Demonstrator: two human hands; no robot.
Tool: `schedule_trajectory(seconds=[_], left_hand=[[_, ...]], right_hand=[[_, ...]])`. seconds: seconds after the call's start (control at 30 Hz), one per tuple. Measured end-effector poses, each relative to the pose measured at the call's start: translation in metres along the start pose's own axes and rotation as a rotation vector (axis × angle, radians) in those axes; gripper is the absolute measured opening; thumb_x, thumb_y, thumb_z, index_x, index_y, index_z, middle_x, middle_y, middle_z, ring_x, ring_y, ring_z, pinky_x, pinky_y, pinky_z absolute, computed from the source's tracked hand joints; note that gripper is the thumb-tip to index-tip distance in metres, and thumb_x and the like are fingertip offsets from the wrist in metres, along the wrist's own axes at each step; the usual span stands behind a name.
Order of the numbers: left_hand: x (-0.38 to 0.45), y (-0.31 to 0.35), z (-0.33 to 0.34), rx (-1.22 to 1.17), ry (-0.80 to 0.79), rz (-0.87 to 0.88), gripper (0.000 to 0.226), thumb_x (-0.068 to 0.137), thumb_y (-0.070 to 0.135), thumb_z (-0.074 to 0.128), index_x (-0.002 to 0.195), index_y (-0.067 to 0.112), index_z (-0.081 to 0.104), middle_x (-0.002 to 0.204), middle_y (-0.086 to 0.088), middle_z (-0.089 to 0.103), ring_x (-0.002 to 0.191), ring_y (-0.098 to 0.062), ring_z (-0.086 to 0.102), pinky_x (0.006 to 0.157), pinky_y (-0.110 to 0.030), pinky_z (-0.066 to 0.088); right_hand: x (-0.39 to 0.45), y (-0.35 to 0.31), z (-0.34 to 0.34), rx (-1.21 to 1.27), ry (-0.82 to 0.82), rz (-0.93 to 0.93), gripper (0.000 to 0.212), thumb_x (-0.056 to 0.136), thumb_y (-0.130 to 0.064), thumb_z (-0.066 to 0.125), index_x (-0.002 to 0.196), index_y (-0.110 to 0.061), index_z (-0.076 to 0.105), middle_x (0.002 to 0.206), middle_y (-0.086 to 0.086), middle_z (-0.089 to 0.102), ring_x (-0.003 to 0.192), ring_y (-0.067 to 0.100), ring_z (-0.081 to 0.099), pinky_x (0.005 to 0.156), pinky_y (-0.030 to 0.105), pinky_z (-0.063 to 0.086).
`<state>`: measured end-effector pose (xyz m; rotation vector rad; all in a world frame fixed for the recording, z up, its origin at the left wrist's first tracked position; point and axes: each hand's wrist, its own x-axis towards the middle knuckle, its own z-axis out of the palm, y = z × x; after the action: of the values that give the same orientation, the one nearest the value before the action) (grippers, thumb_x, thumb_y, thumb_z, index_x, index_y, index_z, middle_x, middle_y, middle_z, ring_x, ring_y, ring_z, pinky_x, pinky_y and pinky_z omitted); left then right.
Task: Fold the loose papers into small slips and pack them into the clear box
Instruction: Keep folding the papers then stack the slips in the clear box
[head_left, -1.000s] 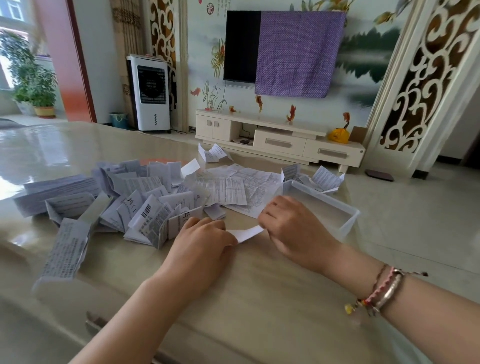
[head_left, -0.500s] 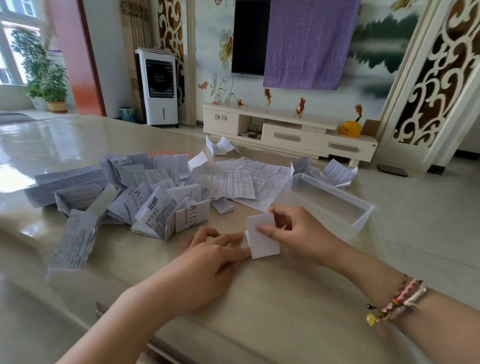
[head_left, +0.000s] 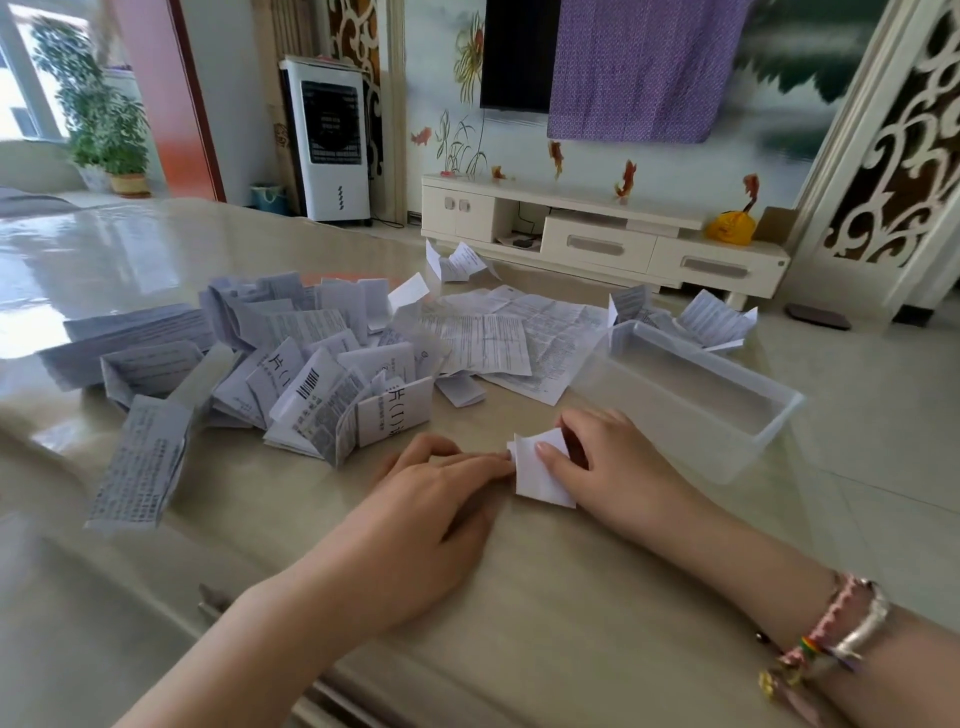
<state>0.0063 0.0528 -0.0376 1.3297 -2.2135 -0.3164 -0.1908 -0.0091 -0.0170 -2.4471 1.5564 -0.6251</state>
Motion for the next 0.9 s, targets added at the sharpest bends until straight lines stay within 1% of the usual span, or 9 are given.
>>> schedule_trajectory(seconds=[0.1,0.17,0.27,0.37,0.47,0.6,0.7,0.8,0.9], left_hand=[[-0.001,0.001,0.001,-0.035,0.035,0.006,0.037,0.087,0.046,0.032,0.122,0.046,0.044,0.12,0.044,0.049,0.105,-0.007,0.037,0.099,-0.035,0.038],[-0.002,0.002,0.002,-0.034,0.055,0.013,0.034,0.088,0.049,0.03,0.119,0.043,0.045,0.114,0.044,0.051,0.103,-0.008,0.038,0.097,-0.039,0.04],[-0.002,0.002,0.002,-0.005,0.045,0.007,0.028,0.089,0.048,0.029,0.113,0.042,0.043,0.117,0.029,0.058,0.104,-0.005,0.036,0.098,-0.037,0.038],[0.0,0.005,0.002,0.017,0.077,-0.021,0.032,0.091,0.05,0.028,0.114,0.036,0.046,0.107,0.023,0.059,0.106,-0.003,0.038,0.098,-0.034,0.036],[0.005,0.008,0.007,0.056,0.145,-0.018,0.04,0.091,0.049,0.029,0.117,0.036,0.055,0.112,0.024,0.057,0.101,-0.009,0.042,0.093,-0.032,0.04],[0.007,0.007,0.011,0.159,0.218,0.01,0.039,0.093,0.044,0.033,0.105,0.033,0.068,0.116,0.021,0.057,0.095,-0.011,0.04,0.085,-0.033,0.043],[0.006,0.009,0.011,0.21,0.233,0.017,0.037,0.093,0.042,0.034,0.103,0.033,0.069,0.116,0.025,0.06,0.096,-0.011,0.044,0.083,-0.032,0.04],[0.006,0.01,0.011,0.265,0.262,0.014,0.035,0.091,0.044,0.037,0.097,0.034,0.07,0.11,0.028,0.064,0.092,-0.01,0.045,0.078,-0.029,0.034],[0.011,0.014,0.011,0.28,0.273,-0.05,0.036,0.088,0.051,0.038,0.087,0.034,0.069,0.099,0.027,0.067,0.088,-0.01,0.045,0.073,-0.026,0.021]], right_hand=[[-0.001,-0.002,0.002,-0.063,0.0,-0.041,0.028,0.096,-0.036,0.048,0.078,-0.018,0.036,0.081,-0.008,0.039,0.086,0.017,0.038,0.073,0.033,0.032],[-0.001,-0.004,0.004,-0.107,-0.012,-0.058,0.025,0.098,-0.037,0.044,0.083,-0.018,0.036,0.088,-0.007,0.039,0.088,0.016,0.034,0.075,0.033,0.031],[0.0,-0.005,0.004,-0.142,-0.036,-0.057,0.023,0.099,-0.038,0.041,0.088,-0.019,0.035,0.093,-0.006,0.038,0.093,0.019,0.036,0.08,0.034,0.032],[0.0,-0.006,0.005,-0.163,-0.063,-0.043,0.022,0.1,-0.039,0.039,0.091,-0.019,0.034,0.099,-0.003,0.042,0.101,0.022,0.04,0.086,0.035,0.034],[-0.001,-0.007,0.004,-0.186,-0.069,-0.04,0.022,0.101,-0.04,0.037,0.092,-0.02,0.033,0.108,0.001,0.048,0.105,0.023,0.04,0.087,0.036,0.034],[0.001,-0.007,0.004,-0.203,-0.086,-0.023,0.024,0.101,-0.041,0.035,0.092,-0.019,0.032,0.112,0.002,0.048,0.109,0.022,0.041,0.086,0.035,0.033],[0.002,-0.008,0.004,-0.203,-0.095,0.003,0.025,0.101,-0.042,0.035,0.092,-0.018,0.033,0.114,0.004,0.048,0.11,0.023,0.041,0.087,0.034,0.032],[0.003,-0.008,0.005,-0.2,-0.085,0.008,0.025,0.101,-0.042,0.036,0.093,-0.019,0.033,0.114,0.004,0.049,0.111,0.023,0.041,0.088,0.035,0.033],[0.0,-0.008,0.006,-0.126,-0.028,0.017,0.028,0.098,-0.044,0.043,0.095,-0.019,0.031,0.101,-0.002,0.043,0.105,0.02,0.042,0.085,0.033,0.033]])
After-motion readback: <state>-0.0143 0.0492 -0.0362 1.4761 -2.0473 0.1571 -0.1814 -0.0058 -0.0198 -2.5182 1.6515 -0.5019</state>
